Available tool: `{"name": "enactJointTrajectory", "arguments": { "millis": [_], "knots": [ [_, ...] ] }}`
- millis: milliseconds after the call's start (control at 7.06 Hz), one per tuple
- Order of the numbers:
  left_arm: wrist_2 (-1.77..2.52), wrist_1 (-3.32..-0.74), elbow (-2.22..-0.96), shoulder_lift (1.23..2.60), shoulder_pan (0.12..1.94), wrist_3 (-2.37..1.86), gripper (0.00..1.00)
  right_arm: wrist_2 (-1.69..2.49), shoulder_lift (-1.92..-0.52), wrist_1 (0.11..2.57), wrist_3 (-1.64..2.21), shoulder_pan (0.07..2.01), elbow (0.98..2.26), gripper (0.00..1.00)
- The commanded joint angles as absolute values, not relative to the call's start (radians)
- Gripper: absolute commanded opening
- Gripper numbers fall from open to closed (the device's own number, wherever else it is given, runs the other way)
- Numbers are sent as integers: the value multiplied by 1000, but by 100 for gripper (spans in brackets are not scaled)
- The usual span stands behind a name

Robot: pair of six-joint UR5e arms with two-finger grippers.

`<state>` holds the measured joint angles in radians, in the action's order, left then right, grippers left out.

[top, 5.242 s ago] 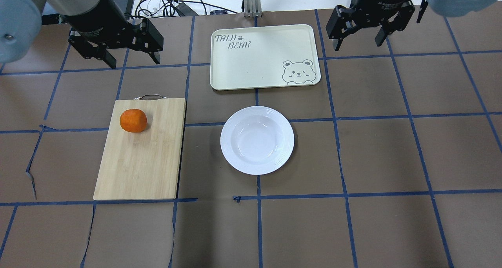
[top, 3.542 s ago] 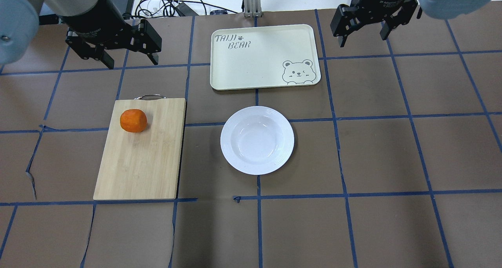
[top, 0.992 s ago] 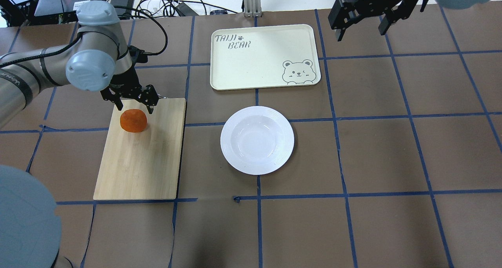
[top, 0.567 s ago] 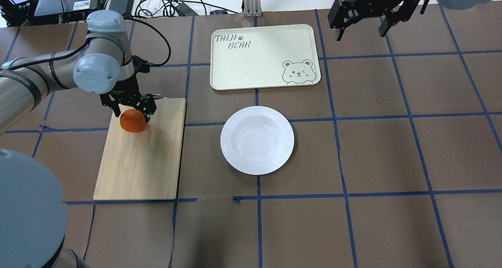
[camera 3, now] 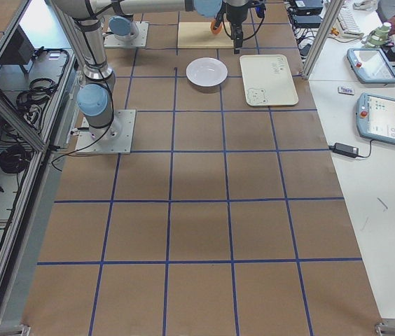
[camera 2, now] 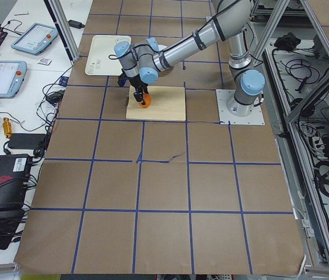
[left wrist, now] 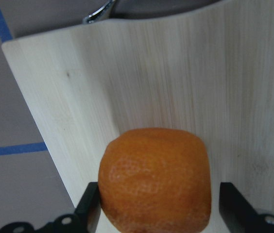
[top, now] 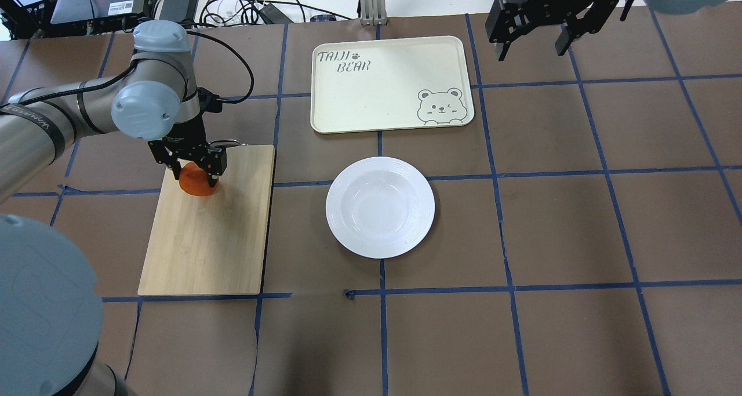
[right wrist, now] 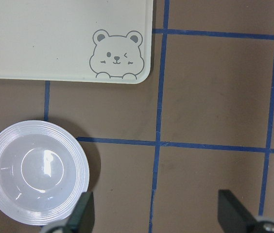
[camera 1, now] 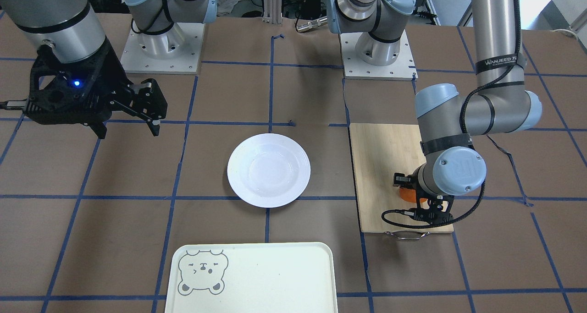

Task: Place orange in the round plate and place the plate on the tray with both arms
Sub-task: 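Close the left gripper on the orange, then carry the orange with the left gripper onto the white plate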

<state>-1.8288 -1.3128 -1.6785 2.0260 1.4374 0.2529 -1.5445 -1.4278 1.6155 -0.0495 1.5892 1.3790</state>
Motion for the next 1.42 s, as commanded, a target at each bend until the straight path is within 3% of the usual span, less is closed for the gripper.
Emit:
{"name": "enactJointTrajectory", "arguments": {
  "millis": [0,425,708,1275],
  "knots": [
    [-1821,-1313,-1666,2020,1439,235,16,-1546,-1428,1611,-49,1589,1379,91],
    [-1666,-1418,-1666,1959,1520,178,16,-1540,-1427,1605,-49,1588,1381,100],
    [-1547,-1433,-1663,1925,1650,-14,16,-1519,-1428,1488,-60,1588,1379,100],
    [-1430,-1294,-1666,1973,1865,-340,16,-1483,-1424,1505,-52,1580,1379,100]
  ]
}}
